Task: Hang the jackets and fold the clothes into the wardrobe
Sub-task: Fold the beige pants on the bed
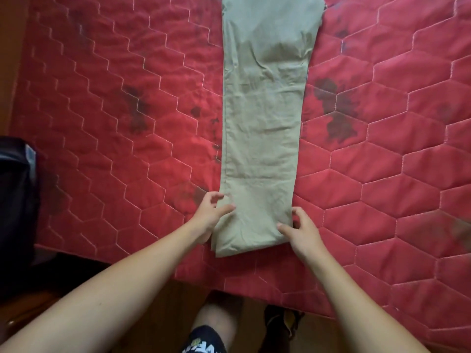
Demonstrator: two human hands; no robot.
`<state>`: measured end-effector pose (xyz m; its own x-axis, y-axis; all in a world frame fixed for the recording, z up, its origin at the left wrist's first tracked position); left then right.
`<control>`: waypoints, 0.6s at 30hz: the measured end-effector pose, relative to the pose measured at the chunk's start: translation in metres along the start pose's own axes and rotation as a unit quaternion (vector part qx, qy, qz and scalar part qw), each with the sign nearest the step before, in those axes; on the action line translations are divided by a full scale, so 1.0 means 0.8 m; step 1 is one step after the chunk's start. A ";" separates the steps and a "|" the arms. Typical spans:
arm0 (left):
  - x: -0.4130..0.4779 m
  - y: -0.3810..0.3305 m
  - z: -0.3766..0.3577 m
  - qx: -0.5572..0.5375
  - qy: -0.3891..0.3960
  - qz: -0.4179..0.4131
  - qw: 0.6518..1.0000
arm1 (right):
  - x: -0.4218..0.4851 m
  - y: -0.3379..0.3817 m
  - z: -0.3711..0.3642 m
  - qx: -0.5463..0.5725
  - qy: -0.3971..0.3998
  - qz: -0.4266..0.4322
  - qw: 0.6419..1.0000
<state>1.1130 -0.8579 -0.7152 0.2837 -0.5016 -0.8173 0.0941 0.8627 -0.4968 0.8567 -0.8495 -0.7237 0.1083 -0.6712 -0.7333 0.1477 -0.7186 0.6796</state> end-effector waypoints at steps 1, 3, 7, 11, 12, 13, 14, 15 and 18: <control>-0.007 0.005 -0.001 0.002 0.016 -0.001 1.000 | -0.005 0.001 -0.004 0.001 0.019 0.002 1.000; -0.020 0.022 0.001 0.006 0.044 0.022 0.999 | -0.012 0.002 -0.006 0.017 0.038 -0.009 0.999; -0.045 0.060 0.000 0.010 0.121 0.083 0.989 | -0.032 0.002 0.002 0.033 0.056 -0.028 0.998; -0.069 0.066 -0.004 -0.048 0.116 0.074 0.989 | -0.044 0.010 0.007 0.032 0.040 0.001 0.999; -0.071 0.064 -0.005 -0.064 0.103 0.064 0.991 | -0.045 0.010 0.005 0.043 0.041 -0.005 0.998; -0.072 0.064 -0.005 -0.075 0.093 0.053 0.991 | -0.044 0.008 0.001 0.072 0.048 -0.016 0.996; -0.072 0.064 -0.007 -0.089 0.089 0.047 0.991 | -0.044 0.005 -0.004 0.111 0.058 -0.034 0.992; -0.073 0.065 -0.008 -0.099 0.090 0.043 0.990 | -0.044 0.002 -0.009 0.140 0.067 -0.055 0.986; -0.077 0.070 -0.013 -0.130 0.105 0.051 0.985 | -0.044 -0.006 -0.015 0.150 0.083 -0.076 0.982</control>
<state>1.0912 -0.7797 -0.6955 0.0734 -0.4387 -0.8956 -0.1802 0.8775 -0.4445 0.8640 -0.8200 -0.7017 0.2695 -0.5316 -0.8030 -0.1183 -0.8458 0.5202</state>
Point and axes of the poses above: each hand's wrist, its own x-axis towards the middle knuckle, its own z-axis out of the back of the hand, y = z × x, the point moved 9 cm from there along x, towards the middle knuckle, and after that the axes turned 1 degree about z, right-handed, at the moved point
